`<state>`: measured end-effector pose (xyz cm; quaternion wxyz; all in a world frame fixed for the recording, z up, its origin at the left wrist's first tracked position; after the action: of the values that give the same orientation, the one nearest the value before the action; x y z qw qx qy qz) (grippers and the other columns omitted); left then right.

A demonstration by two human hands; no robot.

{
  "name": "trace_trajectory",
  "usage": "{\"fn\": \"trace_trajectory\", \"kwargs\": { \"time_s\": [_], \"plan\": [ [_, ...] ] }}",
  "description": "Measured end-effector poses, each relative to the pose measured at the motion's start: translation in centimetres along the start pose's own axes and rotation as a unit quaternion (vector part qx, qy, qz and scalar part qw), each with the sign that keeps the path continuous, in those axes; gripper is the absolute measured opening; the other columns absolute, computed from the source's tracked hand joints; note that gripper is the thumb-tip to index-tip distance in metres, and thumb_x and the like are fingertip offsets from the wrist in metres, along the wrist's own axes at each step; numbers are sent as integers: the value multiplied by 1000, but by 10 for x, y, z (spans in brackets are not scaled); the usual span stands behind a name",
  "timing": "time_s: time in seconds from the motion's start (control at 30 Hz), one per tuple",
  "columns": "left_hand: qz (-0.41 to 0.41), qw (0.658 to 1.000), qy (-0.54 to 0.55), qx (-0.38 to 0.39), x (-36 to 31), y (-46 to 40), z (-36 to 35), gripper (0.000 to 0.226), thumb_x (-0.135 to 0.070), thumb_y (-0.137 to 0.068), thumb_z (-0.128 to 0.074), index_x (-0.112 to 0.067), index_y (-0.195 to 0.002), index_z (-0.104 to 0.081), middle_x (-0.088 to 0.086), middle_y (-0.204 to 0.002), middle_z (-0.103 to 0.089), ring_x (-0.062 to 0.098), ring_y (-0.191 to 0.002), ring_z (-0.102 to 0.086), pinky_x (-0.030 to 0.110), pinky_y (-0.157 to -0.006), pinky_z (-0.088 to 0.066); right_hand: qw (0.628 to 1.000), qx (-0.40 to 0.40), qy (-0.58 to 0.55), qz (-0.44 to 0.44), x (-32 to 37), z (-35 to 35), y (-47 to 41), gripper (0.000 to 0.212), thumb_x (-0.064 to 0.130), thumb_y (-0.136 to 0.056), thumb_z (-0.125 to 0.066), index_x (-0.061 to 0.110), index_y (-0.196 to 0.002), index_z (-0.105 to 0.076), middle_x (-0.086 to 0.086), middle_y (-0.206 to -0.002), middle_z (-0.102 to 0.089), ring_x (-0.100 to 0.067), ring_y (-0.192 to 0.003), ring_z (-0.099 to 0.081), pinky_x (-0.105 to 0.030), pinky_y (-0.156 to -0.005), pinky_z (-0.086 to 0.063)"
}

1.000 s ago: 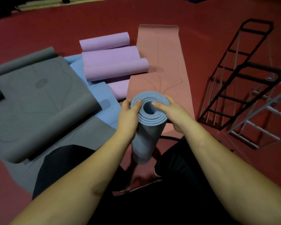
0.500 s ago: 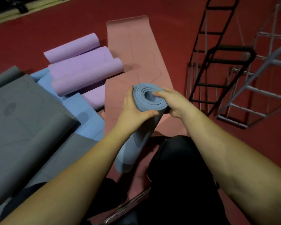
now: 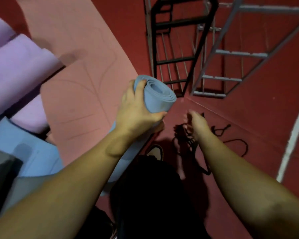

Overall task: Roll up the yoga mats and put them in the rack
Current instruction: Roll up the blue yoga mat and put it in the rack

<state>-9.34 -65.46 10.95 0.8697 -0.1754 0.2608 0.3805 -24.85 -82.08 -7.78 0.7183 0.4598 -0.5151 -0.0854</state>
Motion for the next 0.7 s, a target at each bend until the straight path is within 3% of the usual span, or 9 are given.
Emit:
{"fn": "trace_trajectory", "kwargs": {
  "time_s": [0.07,0.13,0.17,0.27,0.33,0.4,0.47,0.57,0.7],
  "plan": [
    [-9,1000,1,14,-4,-10,-23,100,-59,-55,-76,-20,-139,-37,5,-139,-42,29,-121,-47,47,-102,-42,984,-45,168,-42,-66,45,-36,36,30,-95,-54,6,-121,-62,-10,-119,-66,-24,-90,-64,-34,-75,-54],
    [-15,1000,1,15,-7,-17,-40,101,-57,-55,-78,-19,-139,-38,4,-137,-44,28,-117,-49,45,-101,-43,955,-17,284,-82,-118,63,-51,38,26,-92,-59,5,-124,-62,-15,-126,-63,-33,-110,-61,-38,-95,-52],
    [-19,1000,-2,14,-8,-20,-46,102,-56,-54,-80,-17,-139,-38,5,-136,-45,27,-115,-50,45,-99,-44,943,-13,322,-86,-134,67,-54,38,23,-93,-60,3,-125,-61,-15,-126,-62,-35,-116,-58,-35,-97,-48],
    [-53,999,0,-1,-11,-31,-62,96,-57,-58,-76,-10,-136,-45,8,-129,-51,28,-106,-55,45,-90,-48,910,11,409,-66,-159,58,-66,35,19,-95,-60,3,-126,-58,-17,-126,-59,-34,-119,-55,-31,-92,-43],
    [-59,998,9,1,-13,-36,-69,88,-58,-63,-73,-10,-133,-48,5,-124,-53,26,-105,-57,45,-87,-50,865,57,496,-47,-175,44,-83,28,20,-91,-63,9,-116,-59,-15,-120,-61,-34,-113,-58,-32,-85,-46],
    [-61,998,4,9,-15,-40,-78,86,-58,-63,-73,-14,-132,-49,2,-124,-53,23,-106,-57,44,-87,-51,832,82,544,-62,-218,43,-124,45,24,-79,-75,12,-119,-57,-13,-117,-62,-33,-107,-62,-33,-77,-51],
    [-67,998,4,17,-16,-40,-83,87,-58,-62,-74,-16,-134,-48,1,-126,-53,21,-108,-56,44,-88,-51,819,83,562,-77,-239,37,-136,63,28,-75,-80,14,-130,-52,-10,-119,-64,-30,-106,-65,-36,-80,-56],
    [-64,997,17,30,-15,-39,-84,90,-57,-61,-74,-17,-137,-47,1,-129,-52,22,-110,-55,45,-88,-52,797,28,600,-60,-227,32,-118,49,24,-93,-62,9,-134,-40,-19,-128,-56,-35,-115,-59,-43,-90,-51],
    [-69,997,22,20,-10,-42,-73,91,-58,-62,-75,-12,-136,-48,4,-125,-53,24,-106,-57,44,-88,-50,768,38,637,-61,-237,34,-121,56,46,-89,-66,16,-134,-54,-15,-136,-51,-37,-124,-50,-47,-97,-49]
  ]
}}
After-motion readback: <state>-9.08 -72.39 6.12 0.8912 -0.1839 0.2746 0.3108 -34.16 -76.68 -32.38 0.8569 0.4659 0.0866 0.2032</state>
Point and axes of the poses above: each hand's wrist, its own y-axis away from the middle knuckle, its own z-axis out of the back of the hand, x = y × z, the point moved 8 cm from there along -y, towards the middle knuckle
